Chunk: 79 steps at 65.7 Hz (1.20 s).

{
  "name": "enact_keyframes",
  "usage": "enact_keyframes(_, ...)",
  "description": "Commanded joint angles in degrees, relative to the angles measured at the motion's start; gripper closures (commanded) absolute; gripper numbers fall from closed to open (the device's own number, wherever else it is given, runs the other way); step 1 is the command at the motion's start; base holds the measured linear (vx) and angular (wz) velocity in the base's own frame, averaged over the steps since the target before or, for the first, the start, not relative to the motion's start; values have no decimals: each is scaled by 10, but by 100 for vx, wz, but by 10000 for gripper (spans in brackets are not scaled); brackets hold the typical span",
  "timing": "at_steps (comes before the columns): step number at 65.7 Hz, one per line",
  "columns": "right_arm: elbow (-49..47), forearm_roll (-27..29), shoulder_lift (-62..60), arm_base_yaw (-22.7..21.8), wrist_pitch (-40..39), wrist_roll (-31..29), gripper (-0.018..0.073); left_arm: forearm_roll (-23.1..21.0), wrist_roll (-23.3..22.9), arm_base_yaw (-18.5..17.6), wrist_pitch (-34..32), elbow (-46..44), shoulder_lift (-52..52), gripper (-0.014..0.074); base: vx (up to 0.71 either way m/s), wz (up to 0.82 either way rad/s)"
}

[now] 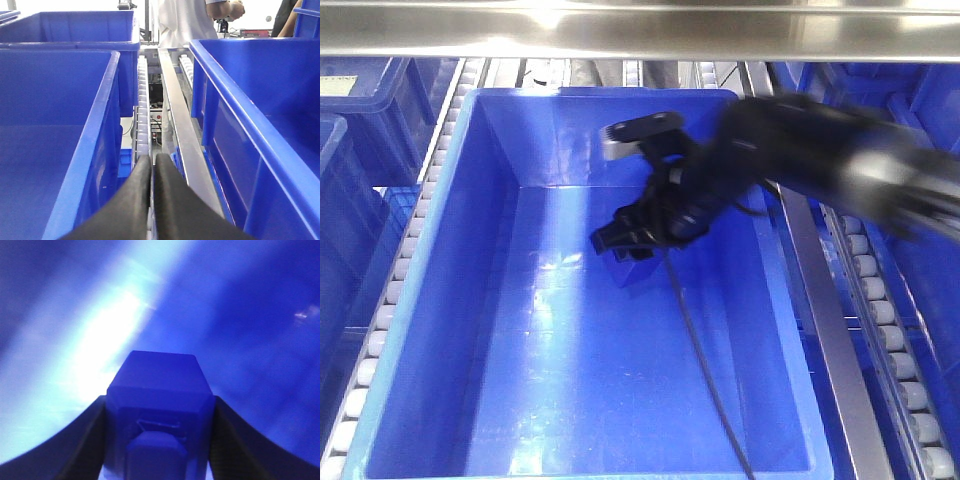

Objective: Pour parts from conveyor to right shelf
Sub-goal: 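Move the right gripper over the empty bin and lower the block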

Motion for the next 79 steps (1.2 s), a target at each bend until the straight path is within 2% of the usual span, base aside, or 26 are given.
enact_keyframes(1,-78,-36,20,17,41,27,545,-4,-4,-3,-42,-11,-10,603,0,0)
enact_keyframes(12,-171,-43,91,25,122,67,519,-4,-4,-3,-42,-11,-10,603,0,0)
enact_keyframes(20,-207,-43,121,25,144,86,447,-4,-4,-3,-42,-11,-10,603,0,0)
enact_keyframes(37,-212,-46,127,25,106,104,110,-4,-4,-3,-42,-11,-10,603,0,0)
enact_keyframes(45,-211,-48,121,25,80,104,5,-4,-4,-3,-42,-11,-10,603,0,0)
enact_keyframes(57,-211,-66,109,25,66,109,-8,-4,-4,-3,-42,-11,-10,603,0,0)
enact_keyframes(79,-196,-88,77,25,37,111,44,-4,-4,-3,-42,-11,-10,603,0,0)
